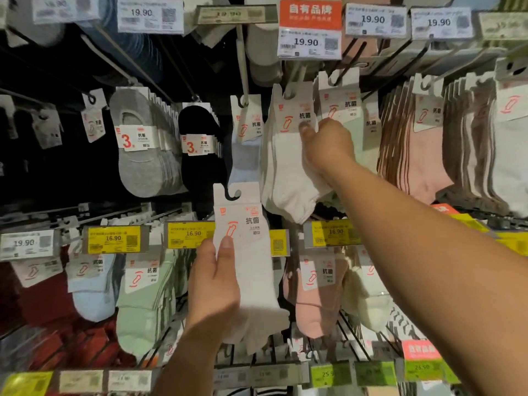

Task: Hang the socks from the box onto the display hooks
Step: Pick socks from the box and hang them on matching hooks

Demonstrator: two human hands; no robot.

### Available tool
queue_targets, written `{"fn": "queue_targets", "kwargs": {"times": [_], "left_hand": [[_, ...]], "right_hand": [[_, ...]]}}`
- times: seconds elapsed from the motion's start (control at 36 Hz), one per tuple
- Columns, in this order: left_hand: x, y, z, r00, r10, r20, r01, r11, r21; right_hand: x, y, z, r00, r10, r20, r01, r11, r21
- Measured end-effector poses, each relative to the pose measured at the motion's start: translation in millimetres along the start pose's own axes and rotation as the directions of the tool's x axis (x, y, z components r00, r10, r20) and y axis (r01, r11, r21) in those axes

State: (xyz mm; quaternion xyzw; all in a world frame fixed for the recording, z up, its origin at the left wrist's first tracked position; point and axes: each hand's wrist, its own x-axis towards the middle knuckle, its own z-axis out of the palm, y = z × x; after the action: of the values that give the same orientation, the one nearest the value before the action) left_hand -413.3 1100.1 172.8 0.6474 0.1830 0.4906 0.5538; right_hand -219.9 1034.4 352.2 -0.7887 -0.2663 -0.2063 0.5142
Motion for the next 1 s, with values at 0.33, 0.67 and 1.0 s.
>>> {"fn": "queue_targets", "kwargs": {"times": [0.33, 0.67, 1.0], "left_hand": [[7, 16, 26, 0.993, 0.115, 0.028, -0.115, 0.993, -0.011], [53, 95, 76, 0.939, 0.339, 0.058, -0.344, 0.934, 0.097], [100, 138, 94, 0.928, 0.366, 0.064, -0.371, 0.916, 0.151]], "right_hand": [[-160, 16, -4, 0.977, -0.162, 0.135, 0.146, 0.981, 0.125], [-89, -4, -36, 0.977, -0.184, -0.108, 0.207, 0.938, 0.277], [-31, -32, -45, 0.979, -0.174, -0.11, 0.2, 0.933, 0.3]]}}
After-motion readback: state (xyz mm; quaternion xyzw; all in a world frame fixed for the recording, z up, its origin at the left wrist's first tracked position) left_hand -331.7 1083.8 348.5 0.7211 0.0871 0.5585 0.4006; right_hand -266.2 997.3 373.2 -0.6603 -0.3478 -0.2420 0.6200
